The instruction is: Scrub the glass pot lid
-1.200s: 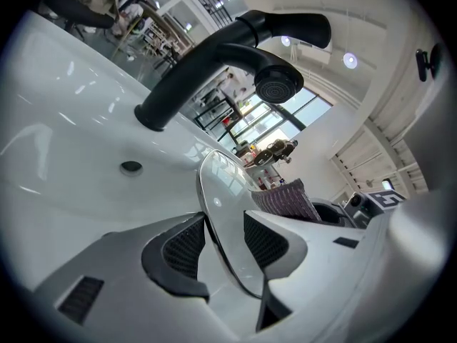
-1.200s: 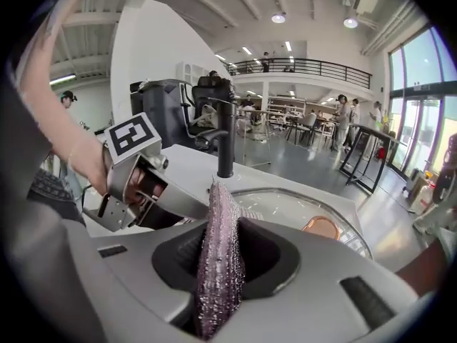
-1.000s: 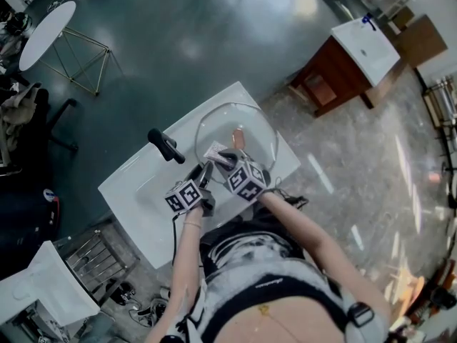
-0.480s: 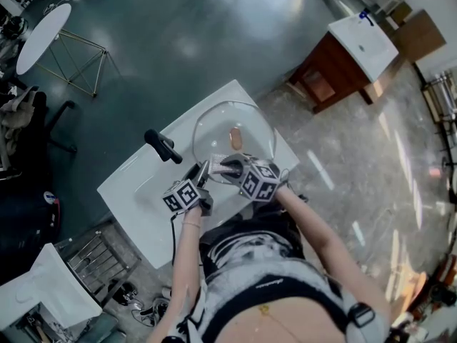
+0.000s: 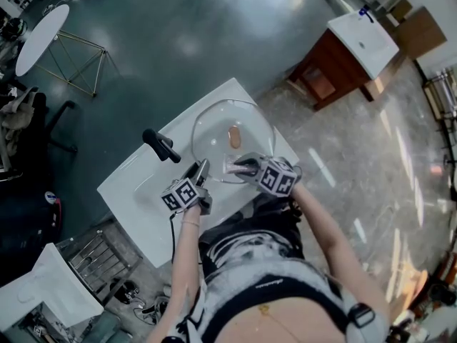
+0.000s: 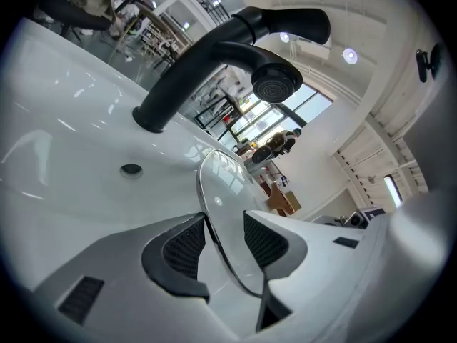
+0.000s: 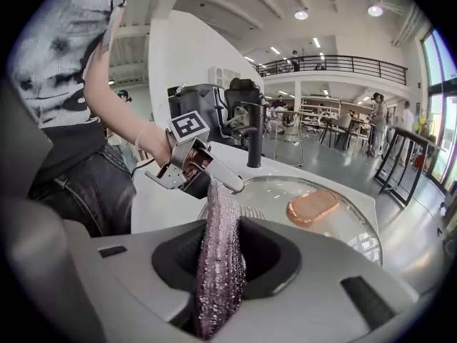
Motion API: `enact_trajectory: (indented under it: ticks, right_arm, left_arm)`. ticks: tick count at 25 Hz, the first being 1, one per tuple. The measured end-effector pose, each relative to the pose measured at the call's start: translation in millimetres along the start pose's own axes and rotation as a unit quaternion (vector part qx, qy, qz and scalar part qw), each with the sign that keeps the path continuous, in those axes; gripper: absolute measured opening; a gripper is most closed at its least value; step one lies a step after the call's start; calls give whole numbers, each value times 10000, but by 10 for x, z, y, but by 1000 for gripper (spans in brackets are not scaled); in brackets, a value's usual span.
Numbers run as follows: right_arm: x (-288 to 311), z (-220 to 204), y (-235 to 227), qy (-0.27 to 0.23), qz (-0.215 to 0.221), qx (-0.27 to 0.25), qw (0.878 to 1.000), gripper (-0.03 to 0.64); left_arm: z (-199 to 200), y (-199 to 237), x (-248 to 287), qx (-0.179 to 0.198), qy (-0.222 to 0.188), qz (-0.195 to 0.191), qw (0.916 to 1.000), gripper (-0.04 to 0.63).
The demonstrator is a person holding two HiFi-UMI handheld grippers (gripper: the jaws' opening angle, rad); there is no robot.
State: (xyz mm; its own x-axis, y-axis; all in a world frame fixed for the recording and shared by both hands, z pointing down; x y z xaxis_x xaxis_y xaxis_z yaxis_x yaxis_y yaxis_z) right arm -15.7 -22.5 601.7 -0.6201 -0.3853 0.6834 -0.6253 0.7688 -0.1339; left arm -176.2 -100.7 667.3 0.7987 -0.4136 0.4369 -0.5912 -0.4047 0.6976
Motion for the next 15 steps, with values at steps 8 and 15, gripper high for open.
enact_trajectory:
  ticks: [8, 15]
  right_arm:
    - [-371, -340, -433, -284, -806, 735, 9936, 97]
    - [-539, -482, -912, -466, -1895, 1497, 9693, 97]
  left_arm:
    - [32, -2, -5, 47, 11, 64, 10000, 165]
    - [11, 27, -1, 51, 26, 120, 9999, 164]
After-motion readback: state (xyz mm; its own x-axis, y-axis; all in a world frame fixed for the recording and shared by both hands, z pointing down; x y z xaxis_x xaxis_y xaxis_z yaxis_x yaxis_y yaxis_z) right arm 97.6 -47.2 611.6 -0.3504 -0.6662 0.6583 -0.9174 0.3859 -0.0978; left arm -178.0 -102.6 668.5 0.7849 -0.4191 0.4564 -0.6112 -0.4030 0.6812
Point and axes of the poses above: the fingertips, and each gripper's own axes: x forward along the fingers, y to its left, z out of its top, the point moved 6 cm from there along -x, backward along the fingers, and after that the axes turned 8 degrees about x, right-handed, at the moved point
